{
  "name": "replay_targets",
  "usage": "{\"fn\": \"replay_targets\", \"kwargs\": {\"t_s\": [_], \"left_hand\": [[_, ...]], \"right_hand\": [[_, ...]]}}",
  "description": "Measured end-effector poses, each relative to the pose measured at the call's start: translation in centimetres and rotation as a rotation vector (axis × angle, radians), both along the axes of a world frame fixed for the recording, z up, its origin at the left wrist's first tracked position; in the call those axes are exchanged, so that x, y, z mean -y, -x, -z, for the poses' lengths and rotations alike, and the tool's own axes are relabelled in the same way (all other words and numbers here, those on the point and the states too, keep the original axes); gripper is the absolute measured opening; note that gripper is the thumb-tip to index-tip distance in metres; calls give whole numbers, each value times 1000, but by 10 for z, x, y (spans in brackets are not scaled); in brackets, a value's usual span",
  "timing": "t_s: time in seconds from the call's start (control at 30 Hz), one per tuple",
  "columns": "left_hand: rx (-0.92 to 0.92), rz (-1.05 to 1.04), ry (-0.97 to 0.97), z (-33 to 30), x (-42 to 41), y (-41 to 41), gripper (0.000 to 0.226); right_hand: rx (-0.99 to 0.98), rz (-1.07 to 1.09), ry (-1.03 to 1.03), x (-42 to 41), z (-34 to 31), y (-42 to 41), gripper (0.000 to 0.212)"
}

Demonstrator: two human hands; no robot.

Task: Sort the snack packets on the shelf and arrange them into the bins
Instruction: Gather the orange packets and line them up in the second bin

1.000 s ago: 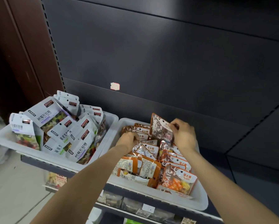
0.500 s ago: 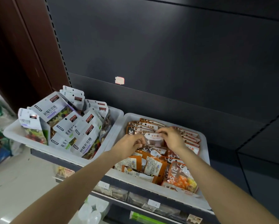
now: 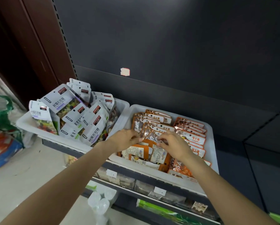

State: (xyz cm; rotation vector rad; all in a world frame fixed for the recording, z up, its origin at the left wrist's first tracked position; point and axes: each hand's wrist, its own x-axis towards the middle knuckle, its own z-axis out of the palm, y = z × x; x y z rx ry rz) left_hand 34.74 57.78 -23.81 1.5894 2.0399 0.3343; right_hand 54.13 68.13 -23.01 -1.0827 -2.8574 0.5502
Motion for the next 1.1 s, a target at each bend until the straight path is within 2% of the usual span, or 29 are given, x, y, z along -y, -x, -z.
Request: {"fn": "replay_targets", "kwargs": {"t_s": [0.07, 0.13, 0.23, 0.37, 0.43, 0.57, 0.67, 0.7, 0.77, 0.83, 0.93, 1.0, 1.1], "left_hand": [[4, -6, -29, -2, 9, 4, 20], [-33, 8, -48, -4, 15, 7, 23], [-38, 22, -68, -7, 17, 9, 27], [-24, -4, -92, -4, 15, 8, 24], [31, -28, -114, -6, 9, 4, 23], [146, 57, -179, -13, -12, -10, 48], [156, 133, -141, -12, -22, -24, 70], [130, 129, -147, -10, -25, -28, 70], [73, 85, -239, -10, -30, -30, 53], [58, 11, -354, -12, -36, -24, 33], [101, -23, -385, -17, -50, -7, 30], [184, -39, -392, -20, -62, 0, 27], [302, -212, -404, -15, -77, 6, 23]], "right_hand": [[88, -22, 29, 6, 1, 3, 25], [68, 35, 71, 9, 4, 7, 16], [-117, 160, 107, 12, -5, 13, 10], [-317, 328, 17, 12, -21, 18, 13], [-413, 450, 50, 9, -27, 18, 16], [-502, 528, 142, 1, -35, 22, 18], [-546, 610, 196, -4, -30, 24, 18], [-590, 649, 233, -6, -28, 25, 18], [-642, 716, 324, -10, -28, 23, 19], [-605, 676, 329, -14, -27, 18, 21], [-355, 471, 83, -18, -30, 8, 24], [-268, 400, 0, -20, -33, 6, 23], [-276, 501, -88, -27, -33, 7, 19]]}}
